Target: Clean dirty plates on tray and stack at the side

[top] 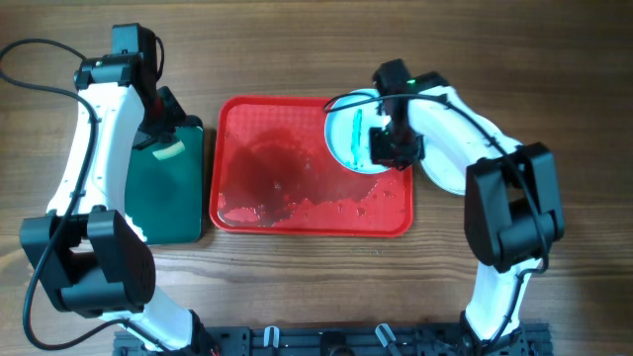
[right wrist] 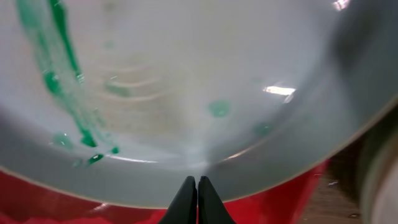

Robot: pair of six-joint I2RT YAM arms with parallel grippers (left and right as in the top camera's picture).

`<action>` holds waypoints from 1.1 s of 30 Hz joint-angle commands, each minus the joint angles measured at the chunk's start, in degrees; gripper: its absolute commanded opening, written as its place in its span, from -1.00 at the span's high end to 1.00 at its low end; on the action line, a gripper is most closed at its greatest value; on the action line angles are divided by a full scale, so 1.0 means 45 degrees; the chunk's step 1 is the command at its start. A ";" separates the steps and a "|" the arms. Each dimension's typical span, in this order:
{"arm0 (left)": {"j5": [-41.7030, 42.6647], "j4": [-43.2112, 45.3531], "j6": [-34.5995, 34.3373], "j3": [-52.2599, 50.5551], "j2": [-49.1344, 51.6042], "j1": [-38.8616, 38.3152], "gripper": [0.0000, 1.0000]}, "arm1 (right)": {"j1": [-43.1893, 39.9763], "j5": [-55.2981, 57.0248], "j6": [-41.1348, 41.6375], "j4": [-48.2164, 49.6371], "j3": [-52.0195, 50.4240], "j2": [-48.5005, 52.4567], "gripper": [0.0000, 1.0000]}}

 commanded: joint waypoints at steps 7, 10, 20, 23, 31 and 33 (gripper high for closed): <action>0.0063 -0.0010 -0.0248 0.0015 0.0097 0.0019 0.92 | 0.1554 -0.0986 0.0612 0.0131 -0.0131 0.0233 0.89; 0.0063 -0.0005 -0.0253 0.0015 0.0097 0.0019 0.92 | 0.1549 -0.0981 0.0840 0.0325 -0.0131 0.0233 0.53; 0.0063 -0.0024 -0.0248 0.0015 0.0097 0.0019 0.92 | 0.1554 -0.0976 0.0831 0.0340 -0.0131 0.0233 -0.99; 0.0063 -0.0136 -0.0248 0.0015 0.0097 0.0019 0.92 | 0.1554 -0.0981 0.0835 0.0355 -0.0131 0.0233 -0.99; 0.0058 -0.0194 -0.0248 0.0015 0.0097 0.0024 0.92 | 0.1554 -0.0981 0.0831 0.0374 -0.0131 0.0233 -0.99; 0.0058 -0.0194 -0.0248 0.0015 0.0097 0.0019 0.92 | 0.1554 -0.0981 0.0840 0.0379 -0.0131 0.0233 -0.99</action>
